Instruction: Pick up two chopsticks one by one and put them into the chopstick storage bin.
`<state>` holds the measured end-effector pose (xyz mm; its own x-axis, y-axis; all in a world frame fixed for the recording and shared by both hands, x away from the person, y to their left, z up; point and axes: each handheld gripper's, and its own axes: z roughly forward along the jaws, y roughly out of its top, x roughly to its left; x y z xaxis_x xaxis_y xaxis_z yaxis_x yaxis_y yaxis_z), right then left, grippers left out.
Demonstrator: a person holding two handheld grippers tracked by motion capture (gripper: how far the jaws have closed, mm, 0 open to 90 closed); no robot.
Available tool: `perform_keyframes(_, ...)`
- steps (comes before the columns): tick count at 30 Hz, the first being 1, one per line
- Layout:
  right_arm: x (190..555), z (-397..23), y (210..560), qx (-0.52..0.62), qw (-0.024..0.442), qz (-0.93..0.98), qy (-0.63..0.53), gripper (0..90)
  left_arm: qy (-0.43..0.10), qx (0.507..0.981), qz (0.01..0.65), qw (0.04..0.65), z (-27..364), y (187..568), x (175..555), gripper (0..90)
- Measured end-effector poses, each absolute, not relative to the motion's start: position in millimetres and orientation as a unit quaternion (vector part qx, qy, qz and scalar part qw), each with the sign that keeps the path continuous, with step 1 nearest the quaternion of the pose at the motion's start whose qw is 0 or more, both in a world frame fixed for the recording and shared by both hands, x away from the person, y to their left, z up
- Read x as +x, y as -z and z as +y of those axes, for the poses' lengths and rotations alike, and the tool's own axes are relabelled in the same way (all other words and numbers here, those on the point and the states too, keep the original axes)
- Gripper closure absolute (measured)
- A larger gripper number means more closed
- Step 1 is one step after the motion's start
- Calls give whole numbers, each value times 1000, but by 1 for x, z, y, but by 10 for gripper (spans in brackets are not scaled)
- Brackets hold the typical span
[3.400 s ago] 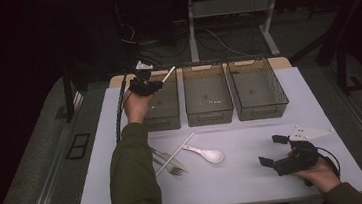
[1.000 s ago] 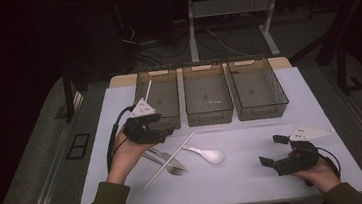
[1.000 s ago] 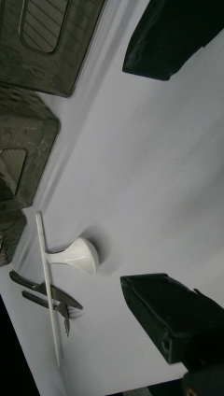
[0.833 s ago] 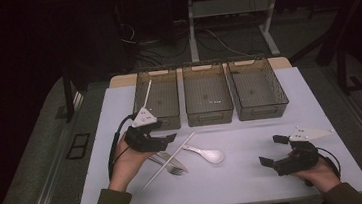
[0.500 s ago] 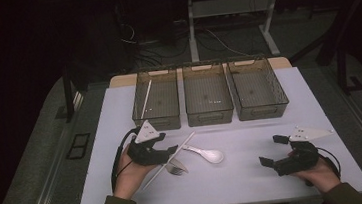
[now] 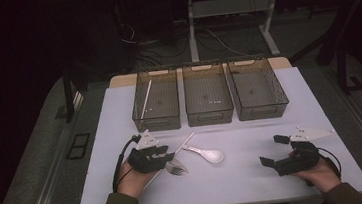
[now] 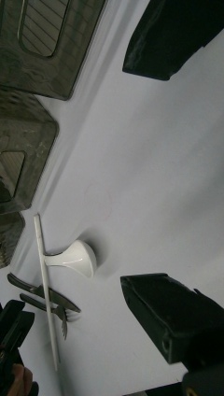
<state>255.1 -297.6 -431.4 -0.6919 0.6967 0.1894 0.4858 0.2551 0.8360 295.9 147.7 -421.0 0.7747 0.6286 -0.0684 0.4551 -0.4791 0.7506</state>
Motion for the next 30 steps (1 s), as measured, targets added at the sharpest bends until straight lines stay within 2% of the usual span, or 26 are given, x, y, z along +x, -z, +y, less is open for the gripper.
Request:
perform_keyframes(13, 256, -298, 432, 377, 111, 785, -479, 8, -105, 865, 321, 371, 132, 440, 315, 675)
perform_keyframes(30, 256, -298, 432, 376, 113, 785, -479, 8, -119, 875, 316, 347, 126, 446, 316, 744)
